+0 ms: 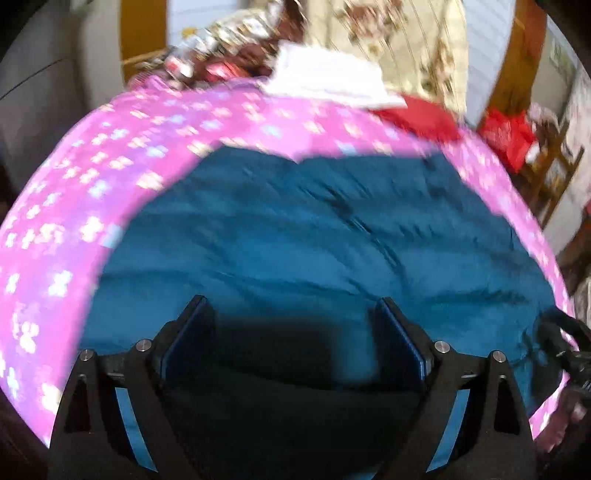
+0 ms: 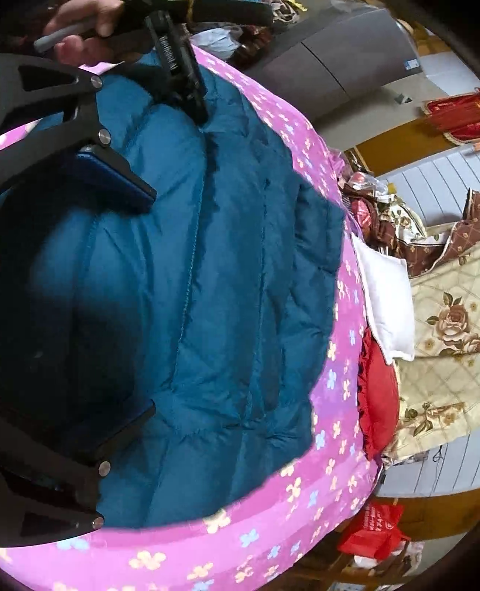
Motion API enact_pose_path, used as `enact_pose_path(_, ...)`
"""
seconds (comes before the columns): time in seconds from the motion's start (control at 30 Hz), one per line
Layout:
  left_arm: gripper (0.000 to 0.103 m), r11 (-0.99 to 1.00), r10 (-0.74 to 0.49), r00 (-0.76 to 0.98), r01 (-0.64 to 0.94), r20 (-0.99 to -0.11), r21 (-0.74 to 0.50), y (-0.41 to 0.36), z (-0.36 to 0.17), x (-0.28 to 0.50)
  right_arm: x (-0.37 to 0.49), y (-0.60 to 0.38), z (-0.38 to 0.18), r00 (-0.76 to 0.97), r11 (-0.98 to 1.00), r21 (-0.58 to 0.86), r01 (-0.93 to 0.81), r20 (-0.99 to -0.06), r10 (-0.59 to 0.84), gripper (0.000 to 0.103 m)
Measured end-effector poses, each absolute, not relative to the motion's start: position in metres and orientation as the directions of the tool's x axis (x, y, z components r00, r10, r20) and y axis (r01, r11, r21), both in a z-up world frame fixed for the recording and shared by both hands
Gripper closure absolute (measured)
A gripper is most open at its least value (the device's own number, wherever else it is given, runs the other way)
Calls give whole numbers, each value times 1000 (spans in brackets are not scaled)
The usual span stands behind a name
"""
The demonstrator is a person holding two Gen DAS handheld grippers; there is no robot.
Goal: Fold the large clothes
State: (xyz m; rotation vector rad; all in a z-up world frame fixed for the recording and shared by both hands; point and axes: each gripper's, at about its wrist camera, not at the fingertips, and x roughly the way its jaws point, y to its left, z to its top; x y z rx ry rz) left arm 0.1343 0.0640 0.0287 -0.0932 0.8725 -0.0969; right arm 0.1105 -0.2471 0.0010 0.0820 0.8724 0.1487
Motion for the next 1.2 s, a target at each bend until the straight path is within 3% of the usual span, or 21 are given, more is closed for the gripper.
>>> enact_pose_path(0.1, 12, 991, -75, 639, -37, -766, -128, 112, 32, 142, 98, -271, 22, 687, 995, 76, -68, -720, 101, 1)
enact_pose_path(0.27, 12, 974, -75, 527, -143, -846, -176, 176, 0, 176, 95, -320, 17, 686, 991, 134, 8, -722, 92, 1)
enact_pose_path(0.47, 12, 947, -248, 471, -68, -846, -315, 181, -18, 208, 115, -354, -10, 616, 975, 205, 84, -780, 111, 1)
enact_pose_path(0.63, 3, 930, -311, 409, -56, -858, -364, 184, -37, 231, 133, -367, -30, 555, 976, 196, 92, -824, 113, 1)
enact_pose_path(0.8, 2, 941, -309, 441, 14, -843, -337, 174, -35, 233, 132, -394, -52, 547, 933, 348, 95, -801, 243, 0)
enact_pose_path(0.87, 6, 941, -311, 465, 27, -829, -338, 174, -37, 233, 132, -403, -61, 543, 898, 429, 94, -778, 315, 0)
enact_pose_path(0.93, 26, 933, -339, 492, 66, -802, -353, 173, -37, 228, 132, -407, -62, 561, 896, 439, 62, -758, 333, 0)
enact_pose_path(1.03, 39, 946, -310, 530, 94, -789, -309, 166, -34, 221, 140, -406, -63, 548, 891, 453, -29, -738, 393, 0)
enact_pose_path(1.17, 38, 951, -300, 539, 103, -787, -292, 163, -39, 223, 155, -391, -69, 458, 797, 559, -226, -662, 594, 3)
enact_pose_path(1.2, 33, 951, -299, 540, 100, -787, -293, 163, -40, 225, 157, -386, -70, 450, 796, 549, -256, -661, 600, 4)
